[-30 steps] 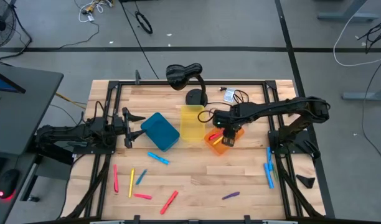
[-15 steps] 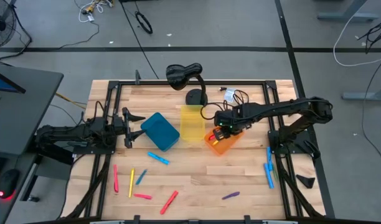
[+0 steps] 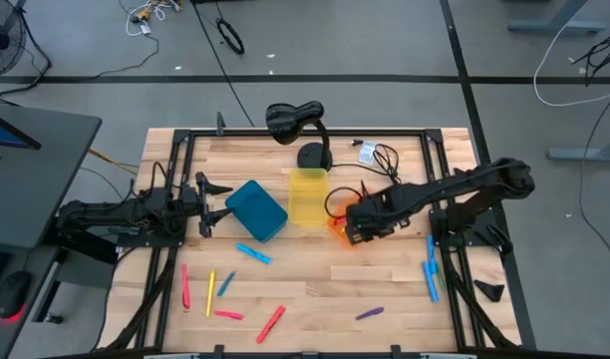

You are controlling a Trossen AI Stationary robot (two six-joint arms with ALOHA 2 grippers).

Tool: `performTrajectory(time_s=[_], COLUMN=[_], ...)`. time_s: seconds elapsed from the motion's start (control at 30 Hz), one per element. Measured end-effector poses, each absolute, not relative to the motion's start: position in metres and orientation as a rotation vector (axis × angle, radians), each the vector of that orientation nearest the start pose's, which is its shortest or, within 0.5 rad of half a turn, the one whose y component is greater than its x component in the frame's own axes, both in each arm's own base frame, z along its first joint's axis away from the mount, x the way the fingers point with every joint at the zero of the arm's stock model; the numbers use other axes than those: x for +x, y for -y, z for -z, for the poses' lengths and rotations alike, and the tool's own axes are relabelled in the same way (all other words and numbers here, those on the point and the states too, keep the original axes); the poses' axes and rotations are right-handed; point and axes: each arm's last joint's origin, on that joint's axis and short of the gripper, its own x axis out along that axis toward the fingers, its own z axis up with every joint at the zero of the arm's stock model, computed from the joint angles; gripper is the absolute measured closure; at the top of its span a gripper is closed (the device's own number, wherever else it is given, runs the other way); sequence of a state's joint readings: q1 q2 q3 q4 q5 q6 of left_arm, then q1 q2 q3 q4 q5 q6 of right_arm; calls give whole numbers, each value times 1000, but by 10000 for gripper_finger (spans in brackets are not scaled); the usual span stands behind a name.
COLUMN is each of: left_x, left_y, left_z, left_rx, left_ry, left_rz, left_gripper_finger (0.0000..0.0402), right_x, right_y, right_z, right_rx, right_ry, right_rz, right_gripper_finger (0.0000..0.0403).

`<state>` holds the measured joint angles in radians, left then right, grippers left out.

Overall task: Pick & Place Markers
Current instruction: Put the middle blue highlighter pen into the yellow bin

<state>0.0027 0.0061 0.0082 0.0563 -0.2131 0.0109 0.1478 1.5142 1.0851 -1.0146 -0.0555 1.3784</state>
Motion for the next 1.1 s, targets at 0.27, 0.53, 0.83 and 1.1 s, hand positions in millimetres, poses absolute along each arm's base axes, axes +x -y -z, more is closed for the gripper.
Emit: performTrajectory(time_s=[0.27,0.53,0.83,1.1], left_x=[97,97,97,97], left_y=[-6,-6,-6,-6], left_z=[-171,-171,-171,-171], left_rx=[5,5,5,5], left_ry=[57,57,57,57], left_rz=[-216,-216,-216,-216], left_gripper_finger=[115,115,115,115], right_x=[248,229,200,178], right_y=[-71,-106,-135,-155], right_z=[-229,-232,-239,-239], right_rx=[1035,978,942,893], right_ry=[-1344,-1396,-1433,-1464], right_rz=[828,798,833,873], right_gripper_finger=[264,264,264,264])
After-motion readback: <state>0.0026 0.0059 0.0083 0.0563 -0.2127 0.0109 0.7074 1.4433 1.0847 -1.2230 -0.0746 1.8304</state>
